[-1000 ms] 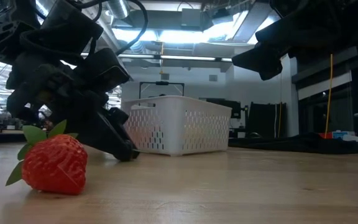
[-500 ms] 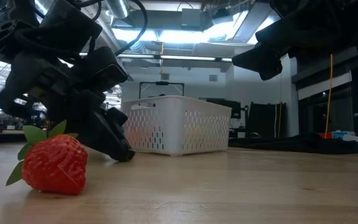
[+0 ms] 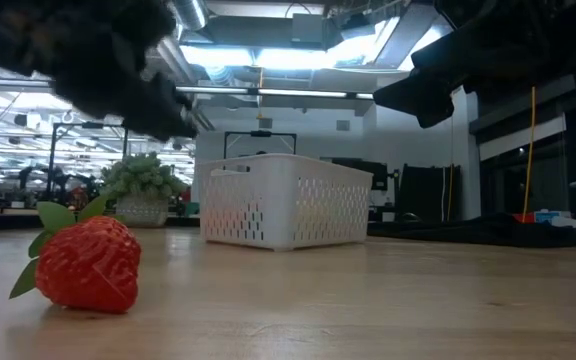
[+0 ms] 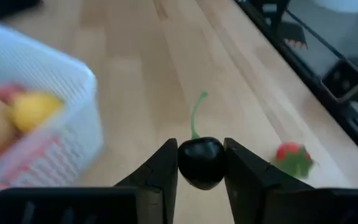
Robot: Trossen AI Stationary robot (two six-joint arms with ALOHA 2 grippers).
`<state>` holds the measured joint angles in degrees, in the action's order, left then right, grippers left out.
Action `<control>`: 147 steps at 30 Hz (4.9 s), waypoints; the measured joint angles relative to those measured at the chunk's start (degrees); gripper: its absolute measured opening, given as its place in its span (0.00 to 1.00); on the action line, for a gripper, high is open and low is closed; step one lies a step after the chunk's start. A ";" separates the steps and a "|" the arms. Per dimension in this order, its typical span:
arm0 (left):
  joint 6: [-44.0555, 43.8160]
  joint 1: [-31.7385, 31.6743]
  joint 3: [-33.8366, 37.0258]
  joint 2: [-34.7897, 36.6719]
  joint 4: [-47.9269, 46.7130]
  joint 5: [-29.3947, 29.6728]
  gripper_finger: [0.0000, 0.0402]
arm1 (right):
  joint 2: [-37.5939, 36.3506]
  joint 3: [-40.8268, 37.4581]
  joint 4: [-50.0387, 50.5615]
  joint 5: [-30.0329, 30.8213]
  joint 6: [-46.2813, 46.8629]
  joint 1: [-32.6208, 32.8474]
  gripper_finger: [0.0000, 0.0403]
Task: Pick and placing Produce into tupperware
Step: Put the black cherry into the white bin, then put the strawberry into the white bin
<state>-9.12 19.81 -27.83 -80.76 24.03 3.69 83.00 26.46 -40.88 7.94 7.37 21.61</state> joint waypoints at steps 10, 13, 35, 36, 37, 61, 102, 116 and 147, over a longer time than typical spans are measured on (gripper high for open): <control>6.50 -2.27 -0.09 8.10 2.49 2.83 0.24 | 0.00 0.00 -3.54 0.00 -1.97 0.02 0.74; 7.34 -3.99 -0.09 7.98 3.19 2.83 0.24 | 0.00 0.00 -5.28 0.00 -4.55 0.02 0.74; 6.33 -19.61 -0.20 6.79 7.21 -0.81 0.24 | 0.00 0.00 -3.84 18.06 -2.70 -3.17 0.74; 6.34 -19.93 -0.18 6.30 7.56 -0.82 0.24 | 0.00 0.00 -3.43 18.08 -2.18 -3.69 0.74; 6.34 -20.27 -0.23 5.54 8.73 -0.84 0.24 | 0.00 0.00 -3.17 18.09 -1.72 -4.22 0.74; 26.62 -24.15 -31.86 -8.10 -40.28 -12.43 0.24 | 0.00 0.00 -1.81 18.03 -0.35 -5.73 0.74; 30.25 -24.13 -34.38 -16.89 -45.49 -12.20 0.34 | 0.00 -0.02 0.04 17.94 0.33 -4.48 0.74; 30.66 -24.09 -33.32 1.07 -45.22 -12.98 0.29 | 0.00 -0.02 -0.17 17.15 1.64 -4.26 0.74; 20.04 -4.04 -21.68 9.16 -44.34 -20.62 0.14 | 0.00 -0.02 -0.42 13.86 0.05 -1.29 0.74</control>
<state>10.92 15.77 -49.52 -71.60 -20.31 -16.93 83.00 26.44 -41.30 21.80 7.42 20.32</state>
